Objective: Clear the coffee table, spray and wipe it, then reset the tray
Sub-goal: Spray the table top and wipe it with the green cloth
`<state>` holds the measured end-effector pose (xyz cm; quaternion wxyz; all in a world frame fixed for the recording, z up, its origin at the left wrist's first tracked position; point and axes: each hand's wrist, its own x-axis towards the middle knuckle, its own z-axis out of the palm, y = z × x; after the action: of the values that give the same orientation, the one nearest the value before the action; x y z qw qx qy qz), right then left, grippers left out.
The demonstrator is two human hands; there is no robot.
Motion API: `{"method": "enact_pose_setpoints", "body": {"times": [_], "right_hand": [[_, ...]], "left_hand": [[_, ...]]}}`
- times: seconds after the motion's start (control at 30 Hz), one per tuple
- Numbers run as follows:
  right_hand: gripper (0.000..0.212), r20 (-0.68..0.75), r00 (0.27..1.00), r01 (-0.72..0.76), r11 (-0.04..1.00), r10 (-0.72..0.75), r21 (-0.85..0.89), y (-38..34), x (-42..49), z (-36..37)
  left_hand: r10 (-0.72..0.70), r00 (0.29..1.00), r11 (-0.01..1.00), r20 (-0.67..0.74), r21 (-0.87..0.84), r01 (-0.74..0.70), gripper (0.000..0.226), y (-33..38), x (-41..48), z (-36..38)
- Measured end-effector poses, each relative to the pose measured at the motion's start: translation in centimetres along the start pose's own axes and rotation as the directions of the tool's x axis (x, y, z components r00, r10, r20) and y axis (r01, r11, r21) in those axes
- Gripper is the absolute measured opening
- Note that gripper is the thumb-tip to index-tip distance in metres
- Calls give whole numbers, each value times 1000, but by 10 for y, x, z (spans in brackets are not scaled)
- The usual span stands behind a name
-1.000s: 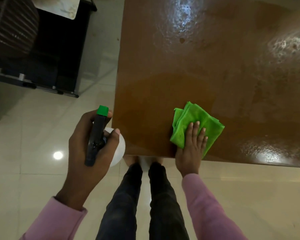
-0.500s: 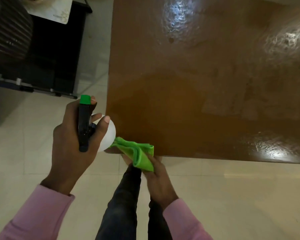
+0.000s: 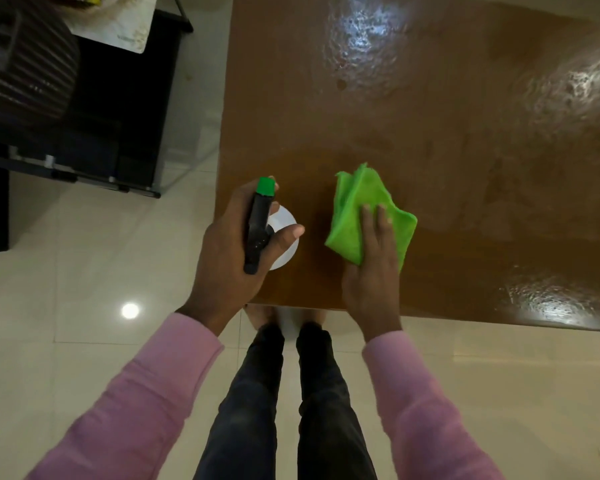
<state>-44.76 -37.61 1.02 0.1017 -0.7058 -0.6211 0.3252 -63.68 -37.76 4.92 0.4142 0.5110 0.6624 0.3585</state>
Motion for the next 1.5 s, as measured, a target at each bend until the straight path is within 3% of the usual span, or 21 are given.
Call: {"method": "enact_pose_setpoints", "body": {"times": [0.13,0.23,0.53,0.63,0.8,0.9,1.0,1.1,1.2,1.33,1.5], "right_hand": [[76,204,979,62,933,13,-355,18,-10,61],[80,221,975,93,910,-2,-405,27,-12,70],[83,386,898,393,783,-212,-483,66,-13,46],[82,390,902,375,787,-186,-491,62,-14,49],[100,390,917,292,796,-77,-530,50,-17,56],[104,441,896,299,801,-49,-518,43,-15,46],[98,407,913,226,851,-16,-473,29,-19,21],[84,291,957,125,894,7,-431,7,-35,-15],[77,240,969,45,902,65,-428,-13,-55,-49],[73,196,977,3,921,80,-389,-43,-83,-94],[71,168,986,79,927,-17,-367,-73,-100,-123]], "left_hand": [[-10,997,1000,71,20,9,63,-12,-8,6],[-56,997,998,58,18,55,70,-18,-17,5],[-157,980,974,118,183,134,67,-19,-25,-7],[-181,976,955,118,260,145,74,-22,-24,-7],[-235,967,955,104,210,209,72,-20,-26,-3],[-281,953,942,115,222,251,85,-26,-30,-4],[-375,921,890,104,319,326,100,-33,-43,-13],[-443,895,824,58,420,380,91,-25,-67,-29],[-544,835,730,84,538,422,104,-4,-97,-47],[-508,859,726,67,570,385,108,49,-126,-57],[-333,940,775,-76,545,319,91,111,-129,-56]]}}
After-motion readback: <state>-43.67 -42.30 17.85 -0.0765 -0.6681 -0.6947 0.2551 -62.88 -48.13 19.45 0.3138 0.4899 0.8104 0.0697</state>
